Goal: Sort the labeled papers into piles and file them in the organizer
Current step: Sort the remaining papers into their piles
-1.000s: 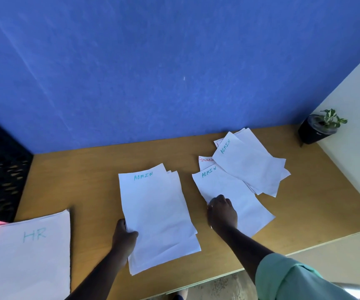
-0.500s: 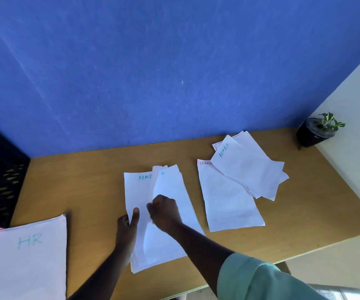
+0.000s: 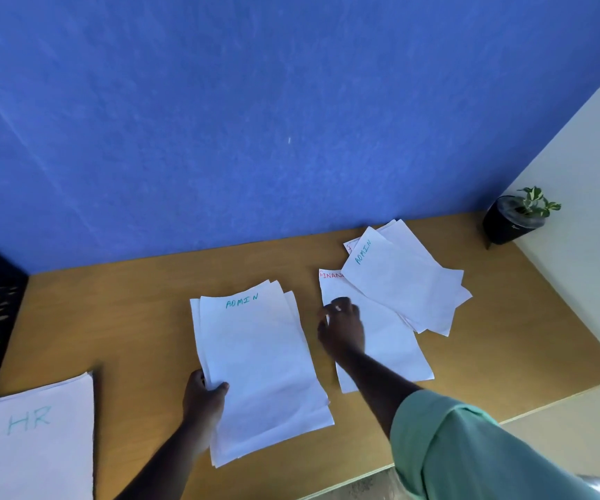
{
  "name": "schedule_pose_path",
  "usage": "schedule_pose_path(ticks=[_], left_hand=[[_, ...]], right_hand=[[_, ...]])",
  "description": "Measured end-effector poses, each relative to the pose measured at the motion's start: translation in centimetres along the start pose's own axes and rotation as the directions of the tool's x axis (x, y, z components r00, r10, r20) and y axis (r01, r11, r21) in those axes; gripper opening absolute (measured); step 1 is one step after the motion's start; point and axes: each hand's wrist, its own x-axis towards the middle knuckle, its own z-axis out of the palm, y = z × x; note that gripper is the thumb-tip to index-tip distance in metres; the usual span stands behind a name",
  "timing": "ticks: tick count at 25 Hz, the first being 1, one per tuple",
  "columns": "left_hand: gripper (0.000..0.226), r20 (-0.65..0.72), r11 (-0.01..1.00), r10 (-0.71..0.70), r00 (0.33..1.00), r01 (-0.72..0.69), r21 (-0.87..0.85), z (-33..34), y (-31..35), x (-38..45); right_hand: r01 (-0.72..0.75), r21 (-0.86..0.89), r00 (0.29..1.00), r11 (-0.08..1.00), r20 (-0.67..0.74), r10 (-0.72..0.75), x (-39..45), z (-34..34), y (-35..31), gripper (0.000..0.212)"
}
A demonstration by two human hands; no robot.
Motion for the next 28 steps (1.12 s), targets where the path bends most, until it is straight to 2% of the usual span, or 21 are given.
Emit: schedule_pose_path(ticks=[5,10,13,16,19,21,25,28], left_hand=[[0.027,-0.016,1.000,-0.006,1.000,0.006,0.004,0.3,-0.6,0.4],[0.018,-0.003,1.000,0.004,1.000,-0.004,-0.029,0.2,-1.3,0.7],[0.017,0.002,0.999,0.021,1.000,-0.021,-0.045,-0.3,-1.3,0.8],[0.019,-0.009,0.998,0.016,1.000,-0.016,-0.052,-0.7,-1.0,1.2],[0.030,-0.019,0.997,0.005,1.000,-0.007,-0.082,-0.8,-1.1,1.2],[0.037,-0.020,0.997,0.014,1.000,-0.015,-0.080,-0.9,-1.4,1.2],[0.038,0.000,0.997,-0.009,1.000,0.009,-0.080,-1.1,-1.2,1.4],[0.030,0.035,0.984,-0.029,0.999,0.035,-0.177,-1.1,-0.9,1.1]], right_hand=[[-0.086,-0.217,0.991,0.972,0.082,0.106,3.9,-2.6,3.8,0.048],[-0.107,-0.240,0.973,0.965,0.172,0.151,5.8,-2.8,5.0,0.061],[-0.109,-0.229,0.991,0.967,0.056,0.125,6.2,-2.8,5.5,0.061],[0.031,-0.284,0.993,0.958,-0.100,-0.062,5.6,-2.9,4.9,0.042],[0.221,-0.153,0.972,0.963,-0.045,-0.230,3.2,-1.5,1.7,0.038],[0.301,0.017,0.954,0.954,-0.018,-0.300,1.0,0.3,-1.5,0.033],[0.264,0.338,0.957,0.904,0.026,-0.289,-2.0,3.8,-7.6,0.032],[0.207,0.429,0.963,0.879,0.069,-0.260,-2.7,5.6,-10.8,0.032]])
